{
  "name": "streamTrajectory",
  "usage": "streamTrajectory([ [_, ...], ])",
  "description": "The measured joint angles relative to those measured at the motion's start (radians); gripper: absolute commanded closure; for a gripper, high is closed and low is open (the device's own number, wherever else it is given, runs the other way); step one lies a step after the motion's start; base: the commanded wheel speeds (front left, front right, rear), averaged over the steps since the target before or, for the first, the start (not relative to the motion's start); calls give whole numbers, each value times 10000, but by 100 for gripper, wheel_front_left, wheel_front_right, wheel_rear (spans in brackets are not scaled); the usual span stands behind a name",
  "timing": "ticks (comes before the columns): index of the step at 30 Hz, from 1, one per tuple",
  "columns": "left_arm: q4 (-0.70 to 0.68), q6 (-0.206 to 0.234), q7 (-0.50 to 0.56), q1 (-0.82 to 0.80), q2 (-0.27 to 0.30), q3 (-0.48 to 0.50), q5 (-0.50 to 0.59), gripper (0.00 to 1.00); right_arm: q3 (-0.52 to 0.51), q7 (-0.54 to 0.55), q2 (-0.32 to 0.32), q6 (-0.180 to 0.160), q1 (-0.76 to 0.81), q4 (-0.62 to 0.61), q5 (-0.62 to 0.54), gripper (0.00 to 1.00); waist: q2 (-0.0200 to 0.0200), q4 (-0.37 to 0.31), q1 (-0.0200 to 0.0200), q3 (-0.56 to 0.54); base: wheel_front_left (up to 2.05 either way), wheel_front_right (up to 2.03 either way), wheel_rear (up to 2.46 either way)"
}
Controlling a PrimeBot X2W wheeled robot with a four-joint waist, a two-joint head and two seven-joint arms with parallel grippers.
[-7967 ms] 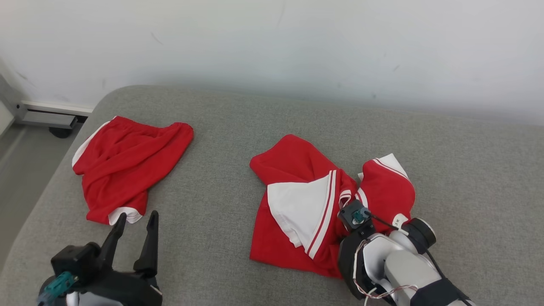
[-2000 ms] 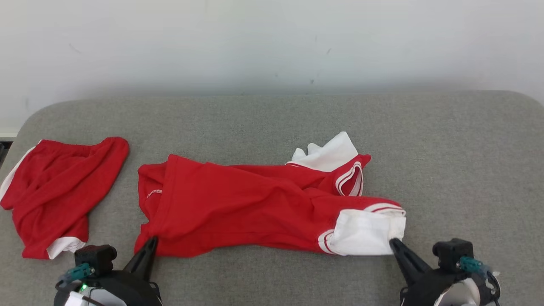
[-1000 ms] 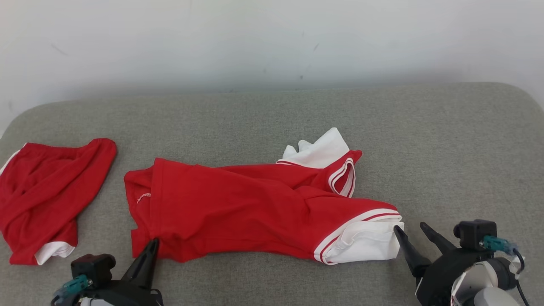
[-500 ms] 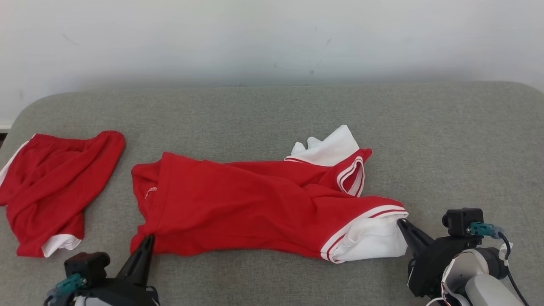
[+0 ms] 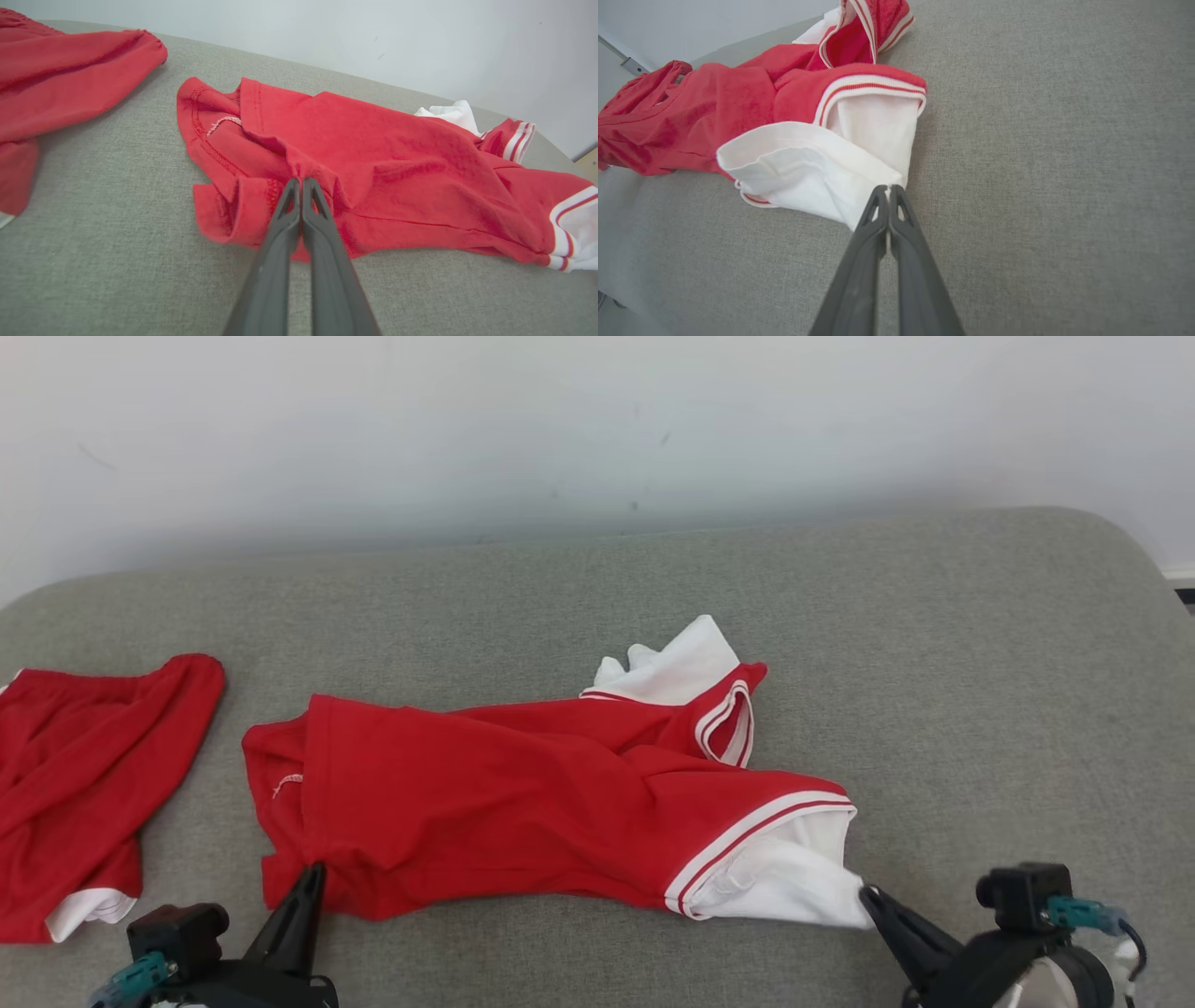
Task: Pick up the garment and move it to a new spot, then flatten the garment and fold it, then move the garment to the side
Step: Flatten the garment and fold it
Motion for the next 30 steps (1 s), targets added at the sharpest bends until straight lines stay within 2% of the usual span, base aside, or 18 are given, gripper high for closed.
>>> streamTrajectory([
  [4,-21,-2,0,4,-2,-2,38,100,35,364,-324,19,520,-213,272,100,0,-111,0,8,0,0,0],
  [5,-27,-2,0,5,-4,0,88,100,159,587,-412,19,716,-205,311,75,0,-128,0,27,0,0,0],
  [6,-31,-2,0,5,-6,-2,88,100,173,625,-401,19,795,-234,382,0,0,-134,0,38,0,0,0],
  [17,21,-48,0,-2,-69,-27,222,100,-548,869,-508,46,812,-1404,1728,0,0,-142,0,40,0,0,0],
  [20,40,-90,0,-28,-192,-84,265,100,-546,997,-807,19,820,-1354,1438,0,0,-75,0,6,0,0,0],
  [22,48,-90,0,-28,-284,-107,267,100,-435,1112,-918,-159,815,-1152,1122,0,0,-9,0,-13,0,0,0],
  [30,54,-96,0,-25,-307,-104,284,100,355,1766,-794,-487,748,-723,621,0,-1,133,0,-11,0,0,0],
])
